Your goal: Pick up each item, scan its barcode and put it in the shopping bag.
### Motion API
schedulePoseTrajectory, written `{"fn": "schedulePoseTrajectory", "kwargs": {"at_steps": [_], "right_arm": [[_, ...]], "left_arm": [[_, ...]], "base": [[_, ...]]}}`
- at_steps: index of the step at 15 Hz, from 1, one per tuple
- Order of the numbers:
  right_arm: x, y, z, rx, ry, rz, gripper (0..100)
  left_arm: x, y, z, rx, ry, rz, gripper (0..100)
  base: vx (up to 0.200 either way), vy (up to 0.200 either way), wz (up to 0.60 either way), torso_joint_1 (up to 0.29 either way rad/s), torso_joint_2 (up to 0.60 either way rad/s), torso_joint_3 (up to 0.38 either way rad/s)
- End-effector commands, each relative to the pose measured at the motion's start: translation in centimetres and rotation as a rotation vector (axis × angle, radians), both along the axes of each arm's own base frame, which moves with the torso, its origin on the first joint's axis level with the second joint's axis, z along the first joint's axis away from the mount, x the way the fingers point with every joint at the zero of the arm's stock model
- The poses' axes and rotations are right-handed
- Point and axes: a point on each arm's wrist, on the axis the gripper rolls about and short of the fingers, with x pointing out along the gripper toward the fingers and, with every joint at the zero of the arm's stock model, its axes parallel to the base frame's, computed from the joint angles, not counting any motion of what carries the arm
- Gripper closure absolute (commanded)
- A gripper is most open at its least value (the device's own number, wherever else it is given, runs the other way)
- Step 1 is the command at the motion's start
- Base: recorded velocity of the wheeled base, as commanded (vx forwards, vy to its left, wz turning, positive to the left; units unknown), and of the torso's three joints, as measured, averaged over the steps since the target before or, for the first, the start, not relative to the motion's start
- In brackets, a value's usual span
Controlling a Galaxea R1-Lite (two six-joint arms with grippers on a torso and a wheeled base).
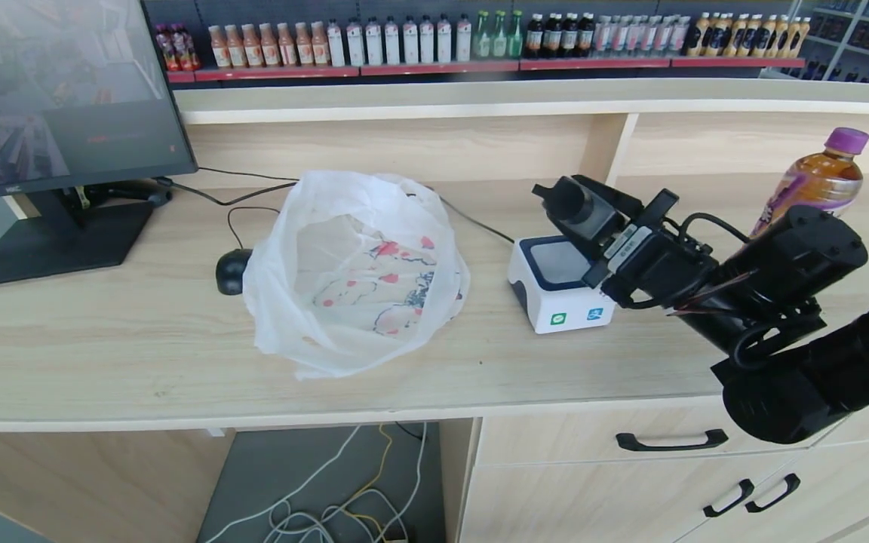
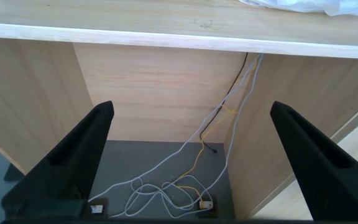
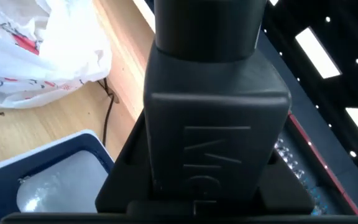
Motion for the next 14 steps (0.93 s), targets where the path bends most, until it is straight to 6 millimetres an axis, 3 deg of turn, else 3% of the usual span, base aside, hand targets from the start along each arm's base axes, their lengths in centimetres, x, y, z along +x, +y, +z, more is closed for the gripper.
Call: {"fn": "schedulePoseTrajectory", "kwargs": {"at_steps": [1, 7, 11, 14], "right_arm": [[1.0, 0.1, -1.2, -0.02, 0.022, 0.011, 100], [1.3, 0.2, -2.2, -0.039, 0.048, 0.03, 100], [0.5, 0.0, -0.9, -0.02, 0.022, 0.028, 100], [0.1, 0.0, -1.2, -0.023, 0.039, 0.032, 100]], "left_arm": [[0.0, 0.0, 0.0, 0.0, -0.002, 0.0, 0], [0.0, 0.0, 0.0, 0.0, 0.0, 0.0, 0], [0.0, 0.0, 0.0, 0.0, 0.0, 0.0, 0], [0.0, 0.0, 0.0, 0.0, 0.0, 0.0, 0]], "base": [[0.0, 0.0, 0.0, 0.0, 0.0, 0.0], [0.0, 0.0, 0.0, 0.0, 0.0, 0.0], [0.0, 0.0, 0.0, 0.0, 0.0, 0.0], [0.0, 0.0, 0.0, 0.0, 0.0, 0.0]]}}
